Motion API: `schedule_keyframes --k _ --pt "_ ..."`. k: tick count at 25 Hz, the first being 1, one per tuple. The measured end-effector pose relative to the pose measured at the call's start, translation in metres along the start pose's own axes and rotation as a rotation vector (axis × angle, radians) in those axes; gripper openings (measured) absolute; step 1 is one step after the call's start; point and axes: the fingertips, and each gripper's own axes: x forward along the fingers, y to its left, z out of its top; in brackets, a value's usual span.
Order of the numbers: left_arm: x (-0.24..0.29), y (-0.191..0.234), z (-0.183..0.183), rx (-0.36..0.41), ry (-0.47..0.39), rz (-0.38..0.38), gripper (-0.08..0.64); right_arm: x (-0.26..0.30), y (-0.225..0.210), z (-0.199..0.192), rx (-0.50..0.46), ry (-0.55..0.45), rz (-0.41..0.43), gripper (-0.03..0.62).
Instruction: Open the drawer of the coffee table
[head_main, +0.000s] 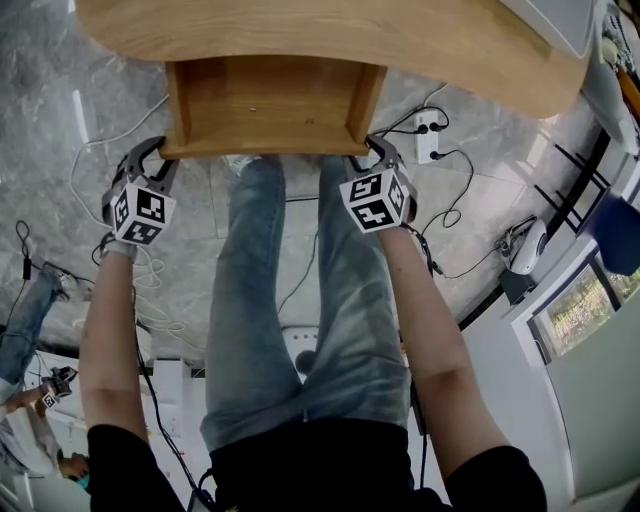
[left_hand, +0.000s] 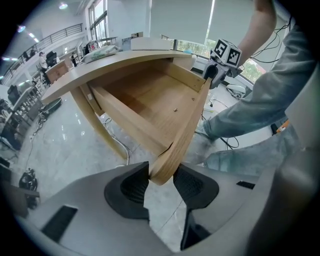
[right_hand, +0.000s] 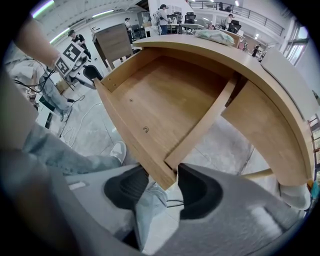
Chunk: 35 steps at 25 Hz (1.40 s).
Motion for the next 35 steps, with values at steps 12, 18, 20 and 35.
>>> schedule_keyframes --k 12,18,20,35 --pt "-0.034 -0.003 0.007 -0.185 0.047 0.115 0.155 -0.060 -0.011 0.025 -0.059 -0.081 0.079 0.198" --pt "-0.089 -0.001 0.035 -0.365 -0.029 0.233 0.083 -0.119 -0.023 0.066 -0.104 -0.194 0.108 0.169" --pt "-0.113 0.001 0.055 -0.423 -0.078 0.274 0.058 -0.141 -0.027 0.083 -0.136 -0.231 0.115 0.154" --pt "-0.284 -0.030 0.181 -0.751 -0.393 0.403 0.014 -0.306 -0.033 0.187 -0.293 -0.482 0.181 -0.003"
